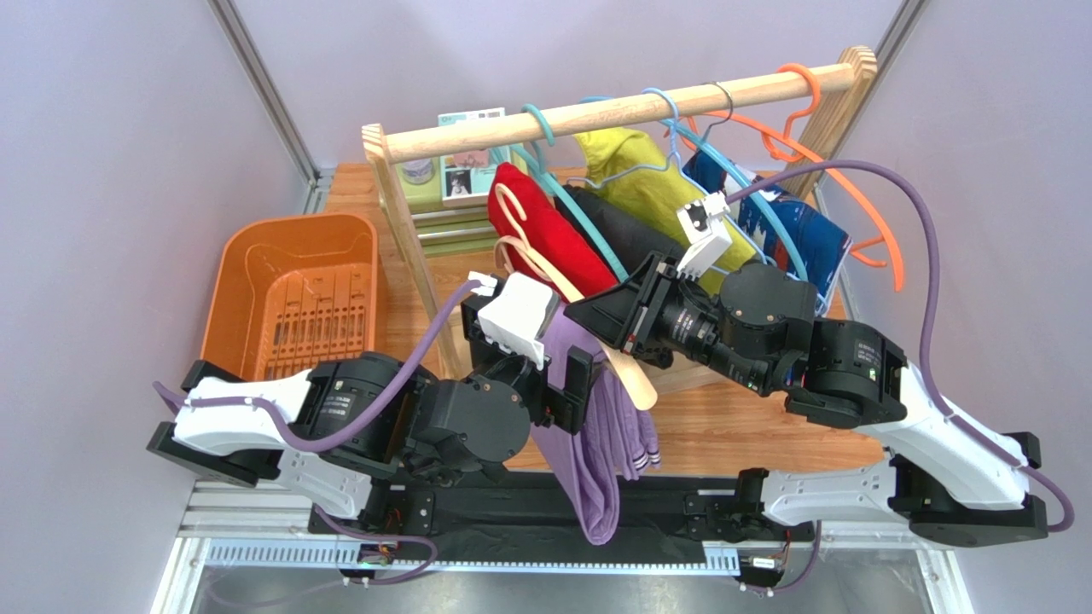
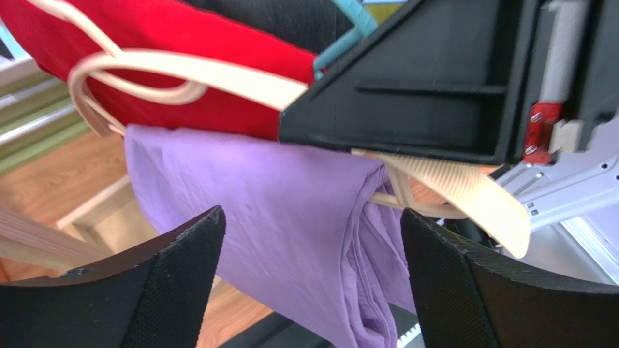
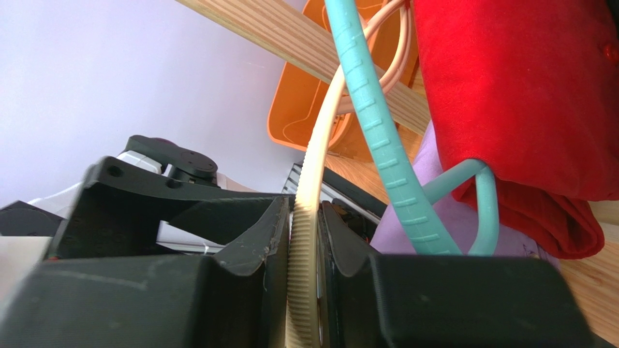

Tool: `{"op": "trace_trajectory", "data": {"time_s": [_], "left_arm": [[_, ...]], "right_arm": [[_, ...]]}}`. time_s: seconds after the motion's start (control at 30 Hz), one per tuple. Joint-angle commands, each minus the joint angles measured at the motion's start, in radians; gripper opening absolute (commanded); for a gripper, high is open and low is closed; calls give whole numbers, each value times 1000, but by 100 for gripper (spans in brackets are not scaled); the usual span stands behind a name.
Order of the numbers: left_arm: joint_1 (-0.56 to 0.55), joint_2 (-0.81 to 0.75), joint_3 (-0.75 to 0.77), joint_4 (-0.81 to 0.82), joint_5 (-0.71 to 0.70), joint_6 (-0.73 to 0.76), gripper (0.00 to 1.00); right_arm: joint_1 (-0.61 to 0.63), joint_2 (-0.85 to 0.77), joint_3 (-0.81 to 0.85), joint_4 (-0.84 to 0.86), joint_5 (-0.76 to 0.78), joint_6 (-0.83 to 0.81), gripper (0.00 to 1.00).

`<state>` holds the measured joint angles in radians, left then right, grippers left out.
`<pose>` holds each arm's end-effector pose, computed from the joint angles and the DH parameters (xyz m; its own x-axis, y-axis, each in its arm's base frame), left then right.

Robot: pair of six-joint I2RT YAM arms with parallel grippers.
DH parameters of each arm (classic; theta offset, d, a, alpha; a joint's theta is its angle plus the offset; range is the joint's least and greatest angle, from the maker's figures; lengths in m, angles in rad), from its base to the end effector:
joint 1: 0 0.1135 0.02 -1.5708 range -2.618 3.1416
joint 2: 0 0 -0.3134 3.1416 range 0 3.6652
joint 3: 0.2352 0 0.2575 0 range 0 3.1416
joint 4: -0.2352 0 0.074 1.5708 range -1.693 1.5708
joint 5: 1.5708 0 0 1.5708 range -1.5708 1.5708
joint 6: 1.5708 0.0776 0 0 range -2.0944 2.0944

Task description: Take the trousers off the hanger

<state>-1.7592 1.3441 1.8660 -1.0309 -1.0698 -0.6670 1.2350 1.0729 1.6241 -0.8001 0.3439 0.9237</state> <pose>0.0231 -0.2425 0.5415 -0.3089 -0.0337 -0.9505 0.5399 0.8166 -0.2044 0.0889 0.1752 0.5349 -0.6722 0.3535 -0.6506 -0.4062 0.5586 0.7232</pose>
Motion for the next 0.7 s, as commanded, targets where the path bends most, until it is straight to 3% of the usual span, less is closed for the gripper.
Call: {"op": "trace_trajectory", "data": {"time_s": [0.0,0.2,0.67], "left_arm": [[-3,-26,-66,-32,14,-124,96],[10,-66,-162,34,31,-160,91],[73,-57,-191,-26,60,-270,82]], "right_arm": [[0,-22,42,216,83,9,0],[1,-39,11,251,78,24,0],[0,-45,-15,265,67,73,0]]}}
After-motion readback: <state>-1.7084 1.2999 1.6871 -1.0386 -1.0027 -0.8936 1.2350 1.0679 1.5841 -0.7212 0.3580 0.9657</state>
